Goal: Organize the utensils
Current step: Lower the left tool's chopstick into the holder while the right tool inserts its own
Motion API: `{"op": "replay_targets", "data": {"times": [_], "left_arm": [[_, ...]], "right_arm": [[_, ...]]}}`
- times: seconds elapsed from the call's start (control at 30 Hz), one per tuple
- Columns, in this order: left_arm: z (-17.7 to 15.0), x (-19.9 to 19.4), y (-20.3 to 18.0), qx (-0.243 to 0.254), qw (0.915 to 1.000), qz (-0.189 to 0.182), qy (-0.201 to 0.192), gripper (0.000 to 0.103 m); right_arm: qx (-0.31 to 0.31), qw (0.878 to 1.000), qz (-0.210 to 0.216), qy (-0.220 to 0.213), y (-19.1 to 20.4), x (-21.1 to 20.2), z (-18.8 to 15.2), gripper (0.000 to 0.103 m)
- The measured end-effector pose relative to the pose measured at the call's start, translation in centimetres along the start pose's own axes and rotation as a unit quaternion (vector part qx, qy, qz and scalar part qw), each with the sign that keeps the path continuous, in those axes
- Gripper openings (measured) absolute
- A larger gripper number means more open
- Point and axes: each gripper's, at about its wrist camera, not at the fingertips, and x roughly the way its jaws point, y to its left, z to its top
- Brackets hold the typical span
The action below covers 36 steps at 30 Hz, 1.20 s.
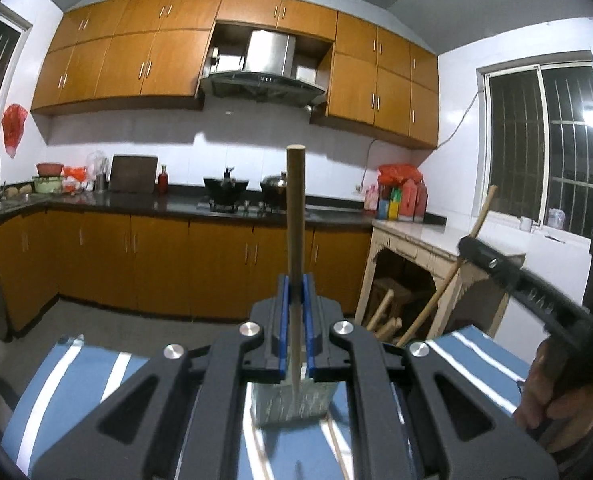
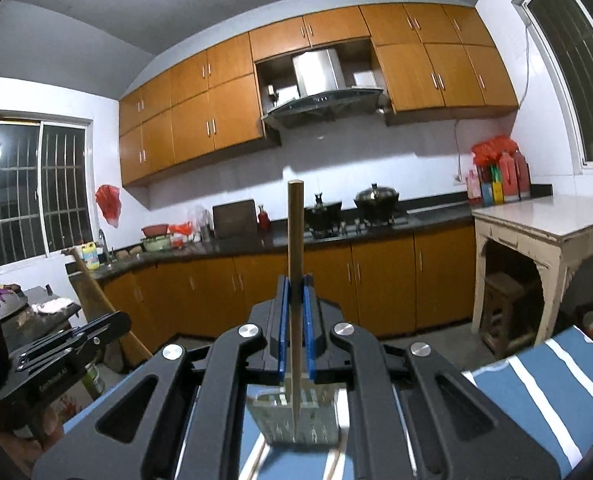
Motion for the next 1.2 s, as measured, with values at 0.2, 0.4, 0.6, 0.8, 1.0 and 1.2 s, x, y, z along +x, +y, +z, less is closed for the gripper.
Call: {"op": "replay_targets", "data": {"times": [0.2, 0.4, 0.6, 0.8, 1.0, 1.2], "left_arm": [[1.2, 3.9, -0.7, 0.006, 0.9998, 0.013, -0.016, 0.008], [0.1, 8.2, -0.3, 0.004, 0.9995, 0.029, -0.009, 0.008], [-1.9, 11.1, 0.7, -0.006, 0.9994, 0.033, 0.012, 0.008], [-3.3, 12.8, 1.4, -0.015, 0.9988, 0.035, 0.030, 0.008], [-4.2, 13.4, 1.8, -0.019, 0.9980, 0.038, 0.048, 0.008], [-4.3, 13.4, 2.1, -0.027, 0.9969, 0.044, 0.060, 0.018]], "right_arm": [[-0.006, 1.000, -0.012, -0.024, 0.3, 3.1, 0.1, 0.008], [-0.010, 0.999, -0.028, -0.025, 0.0, 6.4, -1.5, 0.008], [0.003, 0.999, -0.035, 0.008, -0.9, 8.6, -4.6, 0.008], [0.011, 0.999, -0.036, 0.031, -1.4, 9.3, -6.0, 0.008], [0.013, 0.998, -0.034, 0.047, -1.6, 9.7, -6.2, 0.008], [0.017, 0.998, -0.038, 0.053, -1.6, 9.5, -6.0, 0.008]]}}
